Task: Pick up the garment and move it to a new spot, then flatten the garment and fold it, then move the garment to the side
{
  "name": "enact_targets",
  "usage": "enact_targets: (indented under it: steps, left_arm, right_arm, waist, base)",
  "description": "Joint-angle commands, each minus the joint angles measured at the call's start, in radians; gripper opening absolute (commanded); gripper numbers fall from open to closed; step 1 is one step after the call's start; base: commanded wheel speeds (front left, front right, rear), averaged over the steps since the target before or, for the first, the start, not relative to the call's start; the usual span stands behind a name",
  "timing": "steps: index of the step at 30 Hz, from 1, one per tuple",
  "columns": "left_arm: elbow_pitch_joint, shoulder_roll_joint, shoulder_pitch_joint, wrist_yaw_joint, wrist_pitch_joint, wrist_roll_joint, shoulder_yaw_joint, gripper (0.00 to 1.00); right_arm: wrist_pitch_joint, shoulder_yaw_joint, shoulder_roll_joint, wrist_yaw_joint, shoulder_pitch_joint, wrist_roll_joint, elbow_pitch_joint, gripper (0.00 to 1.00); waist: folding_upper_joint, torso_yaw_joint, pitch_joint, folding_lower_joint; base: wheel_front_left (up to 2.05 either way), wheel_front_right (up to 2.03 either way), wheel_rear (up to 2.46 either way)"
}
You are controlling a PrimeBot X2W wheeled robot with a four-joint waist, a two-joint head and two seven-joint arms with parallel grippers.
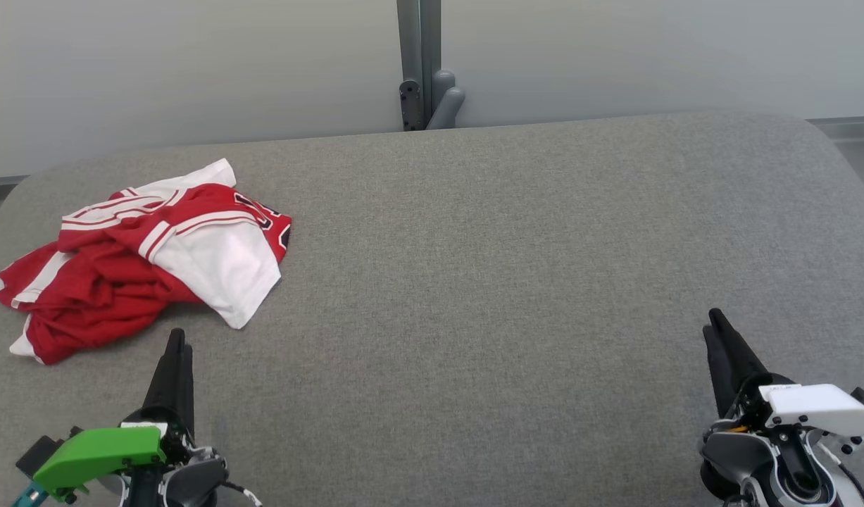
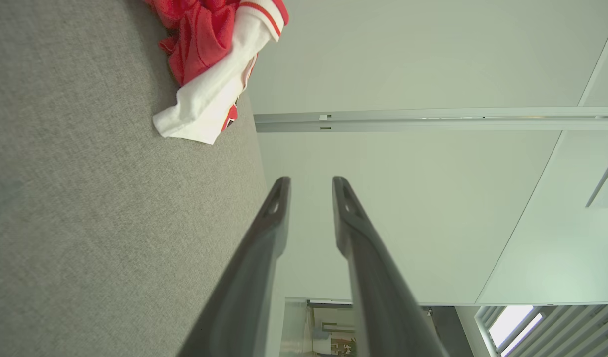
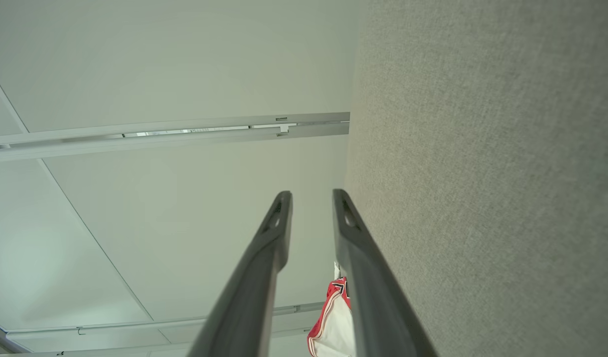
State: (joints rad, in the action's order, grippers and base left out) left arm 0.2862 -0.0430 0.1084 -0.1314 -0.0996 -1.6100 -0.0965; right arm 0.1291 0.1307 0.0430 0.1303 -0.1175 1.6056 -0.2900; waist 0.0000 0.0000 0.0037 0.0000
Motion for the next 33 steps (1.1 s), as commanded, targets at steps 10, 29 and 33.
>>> enact_targets:
  steps: [10, 29, 33]
  left_arm:
    - [-0.024, -0.002, -0.02, 0.0, 0.046, 0.012, 0.042, 1.0]
    - [-0.043, -0.005, -0.041, 0.0, 0.126, 0.311, 0.101, 1.0]
    - [-0.045, -0.005, -0.043, 0.0, 0.141, 0.396, 0.108, 1.0]
  right_arm:
    - [-0.049, -0.041, 0.004, 0.0, 0.028, -0.02, 0.04, 1.0]
    - [-0.137, -0.101, 0.043, 0.0, 0.053, -0.357, 0.111, 1.0]
    - [-0.153, -0.105, 0.053, 0.0, 0.055, -0.476, 0.124, 1.0]
  waist:
    - [0.0, 0.001, 0.0, 0.0]
    - [0.0, 0.004, 0.003, 0.0]
    - [0.0, 0.005, 0.005, 0.0]
  base:
    - [0.0, 0.0, 0.0]
    - [0.0, 0.0, 0.0]
    - [0.0, 0.0, 0.0]
